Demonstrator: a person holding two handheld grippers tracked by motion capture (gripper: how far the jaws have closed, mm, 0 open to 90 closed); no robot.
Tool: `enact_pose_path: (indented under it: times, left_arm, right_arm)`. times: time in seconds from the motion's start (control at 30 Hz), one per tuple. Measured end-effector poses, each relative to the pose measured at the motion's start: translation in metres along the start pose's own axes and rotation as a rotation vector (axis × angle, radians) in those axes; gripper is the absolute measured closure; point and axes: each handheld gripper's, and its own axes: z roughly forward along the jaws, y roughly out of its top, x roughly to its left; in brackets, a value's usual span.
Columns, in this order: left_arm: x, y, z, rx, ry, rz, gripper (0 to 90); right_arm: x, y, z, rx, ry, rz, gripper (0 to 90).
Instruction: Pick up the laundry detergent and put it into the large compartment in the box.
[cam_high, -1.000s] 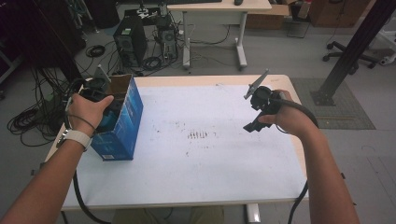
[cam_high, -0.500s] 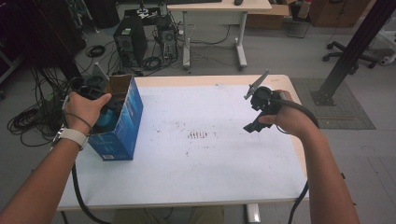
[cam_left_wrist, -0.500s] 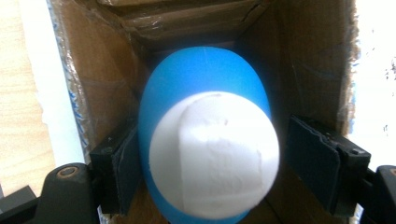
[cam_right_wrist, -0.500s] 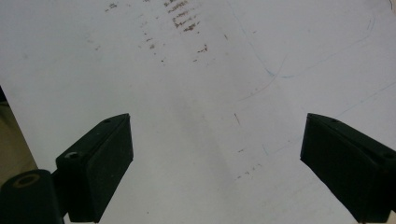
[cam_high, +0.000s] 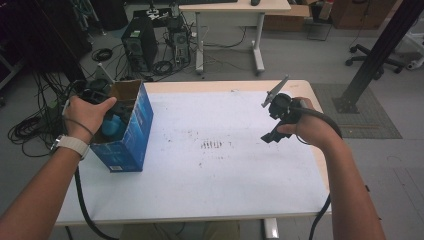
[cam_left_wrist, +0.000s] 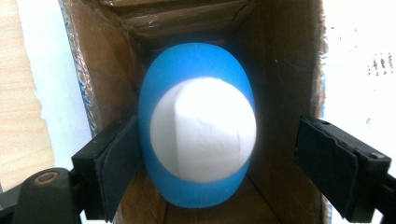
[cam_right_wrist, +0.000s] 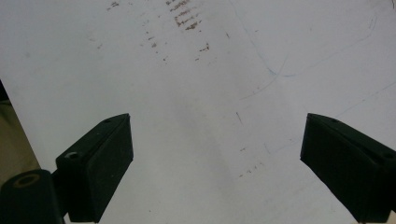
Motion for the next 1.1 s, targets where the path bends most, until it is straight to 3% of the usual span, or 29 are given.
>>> enact_pose_path:
  times: [0.57,0.77,0.87,1.1]
  left_arm:
    - [-0.006,-0.002,-0.023,-0.025,-0.005,0.048,9.0]
    - [-0.009,-0.002,-0.038,-0.058,-0.015,0.068,8.9]
    - [-0.01,-0.003,-0.045,-0.071,0.009,0.071,8.8]
    - [-0.01,-0.005,-0.062,-0.108,-0.014,0.092,8.8]
  right_arm:
    - [0.004,0.002,-0.005,-0.006,-0.004,-0.004,9.2]
    - [0.004,0.001,-0.006,-0.004,-0.006,-0.001,9.2]
    - [0.005,0.001,-0.007,-0.006,-0.007,-0.002,9.2]
    - [0.005,0.001,-0.01,-0.008,-0.011,-0.001,9.2]
